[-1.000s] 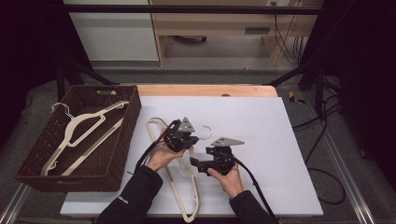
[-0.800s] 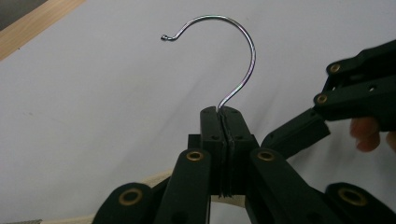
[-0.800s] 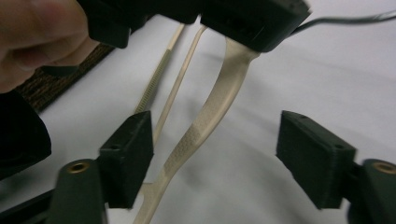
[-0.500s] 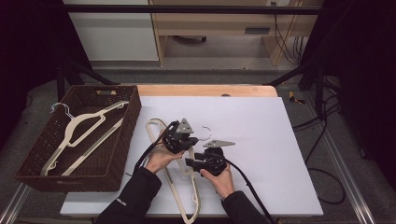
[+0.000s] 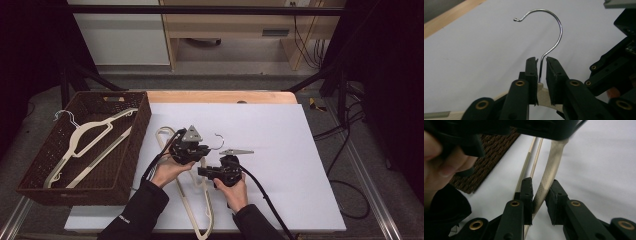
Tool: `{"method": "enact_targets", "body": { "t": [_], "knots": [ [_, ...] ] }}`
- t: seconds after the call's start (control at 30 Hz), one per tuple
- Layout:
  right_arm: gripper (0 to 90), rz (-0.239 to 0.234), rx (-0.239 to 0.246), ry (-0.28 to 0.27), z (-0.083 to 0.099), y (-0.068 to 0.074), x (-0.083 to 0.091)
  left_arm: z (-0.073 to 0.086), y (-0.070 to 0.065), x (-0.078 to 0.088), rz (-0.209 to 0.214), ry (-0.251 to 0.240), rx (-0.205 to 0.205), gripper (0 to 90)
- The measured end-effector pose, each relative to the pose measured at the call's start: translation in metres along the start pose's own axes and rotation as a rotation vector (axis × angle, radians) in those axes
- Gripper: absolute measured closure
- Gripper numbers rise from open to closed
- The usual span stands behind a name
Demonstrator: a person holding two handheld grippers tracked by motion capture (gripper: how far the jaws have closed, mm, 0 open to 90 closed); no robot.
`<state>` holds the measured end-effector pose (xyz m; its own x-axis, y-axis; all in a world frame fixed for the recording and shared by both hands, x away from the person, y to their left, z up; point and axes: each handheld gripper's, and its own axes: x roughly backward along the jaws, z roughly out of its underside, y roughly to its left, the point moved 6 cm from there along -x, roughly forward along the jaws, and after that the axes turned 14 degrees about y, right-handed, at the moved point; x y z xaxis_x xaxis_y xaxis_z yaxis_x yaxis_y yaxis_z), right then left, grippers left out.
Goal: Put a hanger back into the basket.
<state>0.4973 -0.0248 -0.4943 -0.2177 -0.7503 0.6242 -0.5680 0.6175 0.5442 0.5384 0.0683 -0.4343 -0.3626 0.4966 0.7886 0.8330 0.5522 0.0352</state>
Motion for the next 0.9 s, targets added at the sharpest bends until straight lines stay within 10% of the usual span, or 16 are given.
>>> {"method": "enact_targets", "body": {
  "t": [0.47,0.9],
  "knots": [
    [86.5,-0.09,-0.056,-0.069,-0.009,0.015,0.028,0.021,0.024,0.067,-0.036,-0.13,0.098,27.3],
    [86.8,-0.051,0.204,-0.028,-0.018,0.028,0.072,0.034,0.009,0.08,-0.03,-0.082,-0.009,13.2]
  ]
}}
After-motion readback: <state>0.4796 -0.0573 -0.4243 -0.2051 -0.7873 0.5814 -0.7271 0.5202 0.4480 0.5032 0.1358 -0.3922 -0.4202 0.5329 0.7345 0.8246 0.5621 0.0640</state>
